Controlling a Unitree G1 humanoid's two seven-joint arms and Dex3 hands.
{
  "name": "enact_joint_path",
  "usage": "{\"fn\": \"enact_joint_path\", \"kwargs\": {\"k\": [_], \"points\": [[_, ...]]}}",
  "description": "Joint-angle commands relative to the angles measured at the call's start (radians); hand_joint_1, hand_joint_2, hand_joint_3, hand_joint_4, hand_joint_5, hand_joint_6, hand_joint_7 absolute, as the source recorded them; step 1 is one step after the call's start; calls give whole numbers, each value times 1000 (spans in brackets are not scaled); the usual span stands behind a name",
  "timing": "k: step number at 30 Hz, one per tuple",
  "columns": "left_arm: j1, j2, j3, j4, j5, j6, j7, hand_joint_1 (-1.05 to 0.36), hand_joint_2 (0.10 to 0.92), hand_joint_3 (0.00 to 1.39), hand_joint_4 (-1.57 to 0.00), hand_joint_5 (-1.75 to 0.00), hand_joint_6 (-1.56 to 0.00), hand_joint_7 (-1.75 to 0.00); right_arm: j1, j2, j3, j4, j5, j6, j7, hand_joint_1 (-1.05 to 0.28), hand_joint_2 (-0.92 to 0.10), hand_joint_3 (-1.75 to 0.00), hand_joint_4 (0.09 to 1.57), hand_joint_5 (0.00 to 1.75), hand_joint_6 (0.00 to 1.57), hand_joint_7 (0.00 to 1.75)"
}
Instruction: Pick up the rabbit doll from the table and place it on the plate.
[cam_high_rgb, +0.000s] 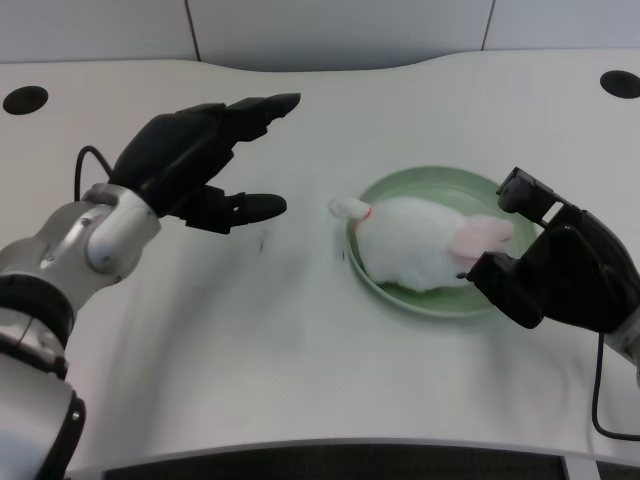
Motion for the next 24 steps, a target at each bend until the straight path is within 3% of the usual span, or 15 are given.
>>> {"fn": "enact_joint_path", "kwargs": {"k": [1, 4, 9, 11, 14, 19, 24], "points": [[128, -12, 284, -17, -388, -10, -483, -917, 921, 496, -364, -130, -285, -12, -5, -19, -1, 4, 2, -6, -10, -632, -912, -33, 1049, 1746, 814, 1746], [176, -12, 393, -44, -538, 52, -677, -920, 921, 507, -405, -131, -296, -13, -5, -20, -1, 5, 1, -4, -12, -634, -907, -33, 1048, 1746, 814, 1746], [279, -14, 568, -81, -762, 215, -959, -950, 921, 475, -432, -107, -299, -8, -5, -18, -11, 8, 9, -18, -1, -627, -920, -72, 1071, 1746, 822, 1746], [313, -21, 617, -96, -818, 273, -1018, -968, 921, 443, -439, -96, -310, -10, -6, -21, -11, 9, 8, -19, 3, -629, -919, -80, 1077, 1746, 824, 1746], [362, -28, 694, -112, -901, 384, -1110, -924, 921, 521, -394, -62, -278, -4, -7, -23, -9, 12, 5, -23, 1, -636, -921, -79, 1087, 1746, 833, 1746], [432, -45, 788, -179, -1004, 554, -1171, -900, 921, 657, -352, -34, -220, -5, -6, -37, -1, 17, -7, 0, -36, -630, -906, -65, 1080, 1746, 831, 1746], [488, -67, 820, -272, -1061, 703, -1185, -893, 921, 672, -369, -40, -224, -7, -3, -39, 1, 19, -8, 1, -54, -594, -915, -62, 1063, 1746, 806, 1746]]}}
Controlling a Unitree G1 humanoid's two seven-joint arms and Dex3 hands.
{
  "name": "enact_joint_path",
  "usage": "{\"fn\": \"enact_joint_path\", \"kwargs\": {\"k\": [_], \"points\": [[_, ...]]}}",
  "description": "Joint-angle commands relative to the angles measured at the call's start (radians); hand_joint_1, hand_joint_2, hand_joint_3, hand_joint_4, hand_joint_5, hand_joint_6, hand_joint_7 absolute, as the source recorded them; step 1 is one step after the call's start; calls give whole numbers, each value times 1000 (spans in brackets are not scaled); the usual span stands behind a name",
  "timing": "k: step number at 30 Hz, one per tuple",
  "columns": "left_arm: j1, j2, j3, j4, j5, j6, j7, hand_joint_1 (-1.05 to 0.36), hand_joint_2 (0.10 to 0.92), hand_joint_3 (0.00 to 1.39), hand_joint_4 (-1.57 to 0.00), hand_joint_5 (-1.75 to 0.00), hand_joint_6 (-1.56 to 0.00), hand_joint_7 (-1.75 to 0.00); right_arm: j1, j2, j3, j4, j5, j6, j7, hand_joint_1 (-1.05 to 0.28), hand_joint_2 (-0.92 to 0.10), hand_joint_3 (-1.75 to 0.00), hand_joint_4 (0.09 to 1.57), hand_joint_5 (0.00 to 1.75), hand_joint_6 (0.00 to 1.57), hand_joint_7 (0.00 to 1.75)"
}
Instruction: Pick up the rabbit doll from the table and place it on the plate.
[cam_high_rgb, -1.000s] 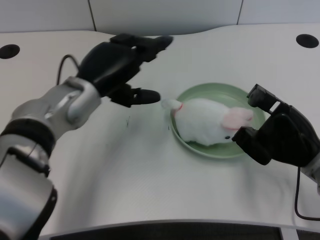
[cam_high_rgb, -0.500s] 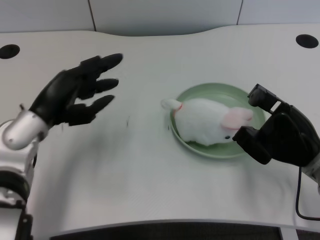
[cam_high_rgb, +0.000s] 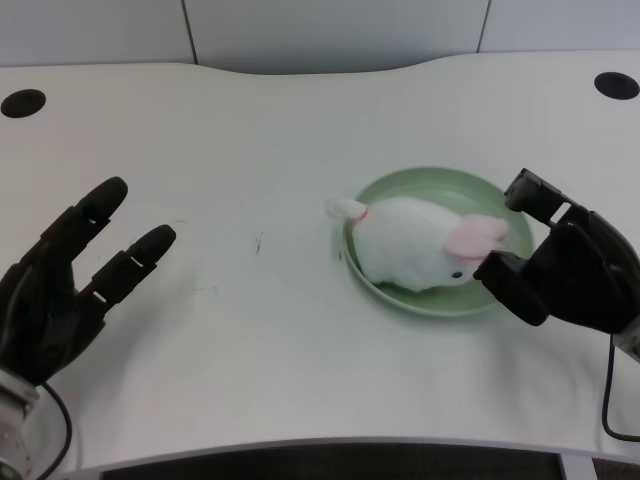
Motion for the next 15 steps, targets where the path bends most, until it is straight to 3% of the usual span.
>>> {"fn": "enact_joint_path", "kwargs": {"k": [1, 3, 6, 11, 15], "points": [[47, -11, 13, -69, -31, 95, -16, -896, 921, 675, -376, -43, -219, -5, -4, -13, 2, 6, -4, 8, -16, -586, -915, -62, 1062, 1746, 805, 1746], [56, -15, 4, -84, -16, 116, -7, -897, 921, 674, -395, -51, -225, -8, -5, -13, 5, 7, -6, 11, -23, -587, -911, -58, 1065, 1746, 808, 1746], [51, -13, -11, -74, 10, 127, -5, -893, 921, 653, -412, -54, -232, -9, -4, -11, 10, 4, -11, 1, -31, -602, -912, -54, 1075, 1746, 823, 1746], [37, -9, -30, -57, 41, 115, -3, -896, 921, 630, -425, -56, -254, -17, -4, -9, 5, 3, -11, 5, -31, -608, -910, -47, 1076, 1746, 826, 1746], [21, -2, -26, -34, 48, 118, 1, -902, 921, 611, -427, -54, -255, -14, -5, -11, 5, 3, -13, 0, -42, -586, -919, -52, 1062, 1746, 816, 1746]]}}
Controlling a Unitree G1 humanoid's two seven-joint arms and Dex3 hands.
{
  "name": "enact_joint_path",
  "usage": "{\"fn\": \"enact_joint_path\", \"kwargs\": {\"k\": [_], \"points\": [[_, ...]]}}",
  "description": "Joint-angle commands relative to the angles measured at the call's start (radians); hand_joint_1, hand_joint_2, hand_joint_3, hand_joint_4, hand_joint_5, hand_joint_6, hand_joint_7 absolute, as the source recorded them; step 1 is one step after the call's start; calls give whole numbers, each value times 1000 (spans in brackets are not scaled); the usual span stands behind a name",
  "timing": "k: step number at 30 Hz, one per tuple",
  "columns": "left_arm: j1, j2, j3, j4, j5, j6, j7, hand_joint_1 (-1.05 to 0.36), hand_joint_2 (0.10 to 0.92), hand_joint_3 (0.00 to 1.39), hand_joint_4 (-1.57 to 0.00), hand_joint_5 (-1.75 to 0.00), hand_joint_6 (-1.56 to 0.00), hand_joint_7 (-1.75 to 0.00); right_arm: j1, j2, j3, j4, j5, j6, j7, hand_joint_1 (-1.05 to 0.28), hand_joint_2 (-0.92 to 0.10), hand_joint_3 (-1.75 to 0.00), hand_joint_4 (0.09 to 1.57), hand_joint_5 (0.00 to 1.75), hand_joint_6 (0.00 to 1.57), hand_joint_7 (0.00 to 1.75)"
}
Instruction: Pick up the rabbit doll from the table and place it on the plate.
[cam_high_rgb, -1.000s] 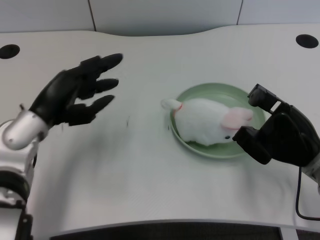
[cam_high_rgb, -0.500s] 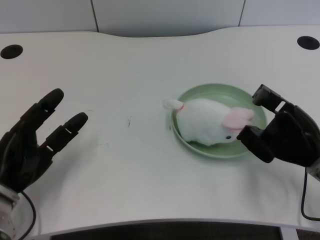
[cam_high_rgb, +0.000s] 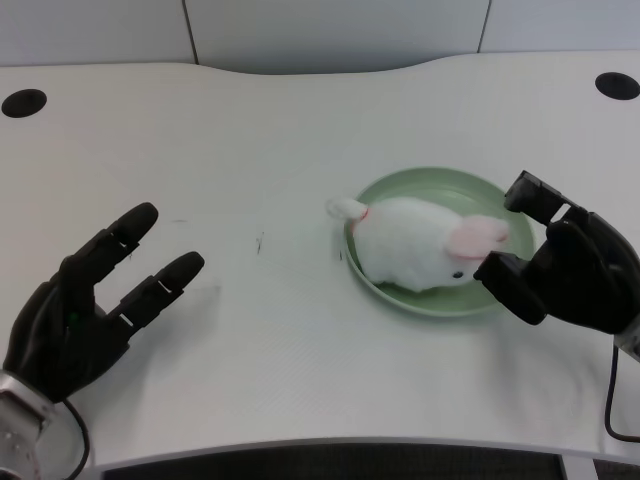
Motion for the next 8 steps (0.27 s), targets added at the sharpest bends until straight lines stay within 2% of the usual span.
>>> {"fn": "enact_joint_path", "kwargs": {"k": [1, 5, 8], "points": [[-11, 24, 6, 24, 11, -2, 6, -900, 921, 609, -428, -54, -256, -13, -4, -12, 0, 2, 1, -8, 0, -596, -920, -60, 1059, 1746, 813, 1746], [-15, 27, 6, 36, 11, -5, 3, -890, 921, 599, -431, -53, -275, -20, -5, -17, 3, 3, -3, -3, 9, -609, -912, -61, 1059, 1746, 817, 1746], [-16, 30, 8, 42, 9, 0, -3, -883, 921, 584, -438, -54, -287, -23, -4, -17, 1, 3, -1, -6, 13, -611, -911, -56, 1064, 1746, 828, 1746]]}}
